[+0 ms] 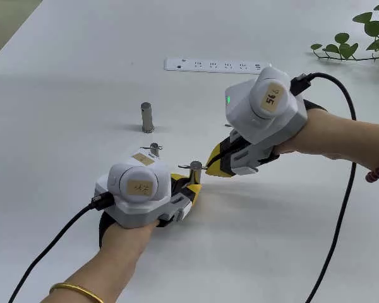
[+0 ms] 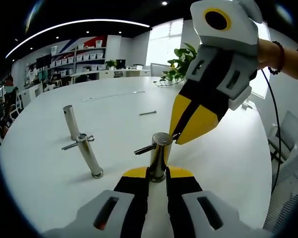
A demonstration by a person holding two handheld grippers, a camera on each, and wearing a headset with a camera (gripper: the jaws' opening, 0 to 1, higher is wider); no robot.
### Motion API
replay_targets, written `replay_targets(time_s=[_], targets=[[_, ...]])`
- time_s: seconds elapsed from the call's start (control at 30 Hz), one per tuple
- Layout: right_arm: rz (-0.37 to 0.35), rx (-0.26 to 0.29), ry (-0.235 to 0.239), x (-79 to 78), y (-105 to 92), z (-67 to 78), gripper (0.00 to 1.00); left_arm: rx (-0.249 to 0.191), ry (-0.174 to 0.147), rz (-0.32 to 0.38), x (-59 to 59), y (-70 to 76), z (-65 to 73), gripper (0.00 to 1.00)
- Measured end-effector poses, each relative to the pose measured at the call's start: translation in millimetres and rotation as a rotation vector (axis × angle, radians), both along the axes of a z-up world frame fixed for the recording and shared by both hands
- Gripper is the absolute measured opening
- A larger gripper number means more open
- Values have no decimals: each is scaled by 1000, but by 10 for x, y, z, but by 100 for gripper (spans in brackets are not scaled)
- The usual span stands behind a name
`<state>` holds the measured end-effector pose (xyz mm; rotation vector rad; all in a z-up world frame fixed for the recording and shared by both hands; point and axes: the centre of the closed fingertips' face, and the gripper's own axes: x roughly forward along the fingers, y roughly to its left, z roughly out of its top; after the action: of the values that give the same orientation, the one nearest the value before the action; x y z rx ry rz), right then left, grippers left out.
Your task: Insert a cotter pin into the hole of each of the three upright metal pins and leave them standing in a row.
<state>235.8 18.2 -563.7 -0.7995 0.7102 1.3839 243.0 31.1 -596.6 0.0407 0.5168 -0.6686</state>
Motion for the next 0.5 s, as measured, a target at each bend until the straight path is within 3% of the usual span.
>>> replay_targets(time_s=[0.5], targets=[[16, -4, -9, -29, 61, 20, 0, -2, 2, 1, 0, 2, 2, 10]])
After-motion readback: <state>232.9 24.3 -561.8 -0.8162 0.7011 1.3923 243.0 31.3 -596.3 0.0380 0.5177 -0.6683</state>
